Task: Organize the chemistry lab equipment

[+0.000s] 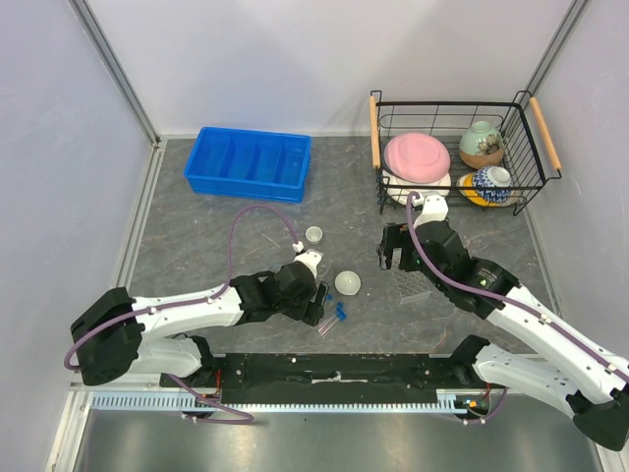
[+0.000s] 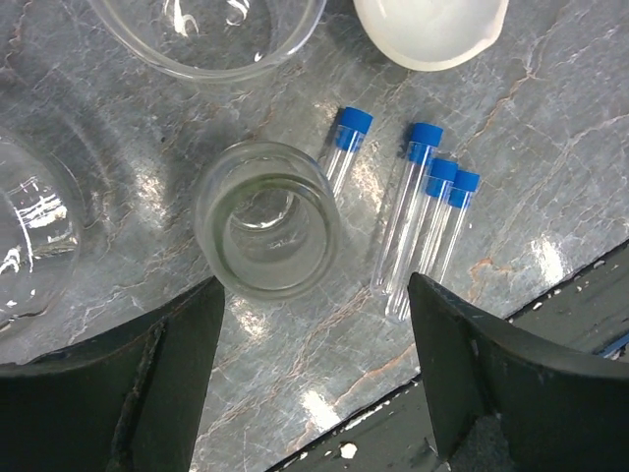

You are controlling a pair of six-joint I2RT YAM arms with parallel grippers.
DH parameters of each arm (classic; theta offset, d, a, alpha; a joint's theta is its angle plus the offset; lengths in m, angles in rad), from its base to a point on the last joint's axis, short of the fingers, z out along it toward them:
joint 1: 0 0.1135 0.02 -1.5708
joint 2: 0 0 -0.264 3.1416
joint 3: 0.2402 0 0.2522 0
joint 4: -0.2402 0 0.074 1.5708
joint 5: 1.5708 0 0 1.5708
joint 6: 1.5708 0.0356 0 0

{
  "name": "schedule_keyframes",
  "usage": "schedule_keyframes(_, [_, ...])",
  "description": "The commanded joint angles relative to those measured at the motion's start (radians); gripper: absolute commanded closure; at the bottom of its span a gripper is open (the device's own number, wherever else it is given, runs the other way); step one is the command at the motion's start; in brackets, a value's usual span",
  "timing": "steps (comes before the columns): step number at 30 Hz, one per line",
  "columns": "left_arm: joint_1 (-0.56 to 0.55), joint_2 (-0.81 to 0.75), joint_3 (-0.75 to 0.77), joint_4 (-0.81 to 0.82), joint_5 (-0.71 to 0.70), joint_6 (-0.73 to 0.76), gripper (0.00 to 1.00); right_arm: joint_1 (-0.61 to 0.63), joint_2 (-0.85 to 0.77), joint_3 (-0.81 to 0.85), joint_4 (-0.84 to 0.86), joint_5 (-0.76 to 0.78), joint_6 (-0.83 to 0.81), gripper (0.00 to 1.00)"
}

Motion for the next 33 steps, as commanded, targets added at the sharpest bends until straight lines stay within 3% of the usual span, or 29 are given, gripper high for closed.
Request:
schedule_keyframes(1, [0.013,0.017,-0.009,0.053,-0.039,0.008,0.19,0.0,-0.017,-0.012,0.033,0.008,0.006,0.02])
schedule_keyframes(14, [0.01,0.008,-0.075,0.079,-0.016,-0.02,0.39,0.0,-0.02,-0.046,0.052,0.0,0.014,0.02])
schedule_keyframes(20, [0.002,-0.015,-0.109,0.105,-0.013,-0.038,0.4,0.001,-0.017,-0.058,0.065,-0.014,0.021,0.02])
schedule_keyframes(33, [-0.007,0.136,-0.018,0.132,-0.027,0.009,0.45,0.001,-0.043,-0.086,0.068,-0.012,0.018,0.02])
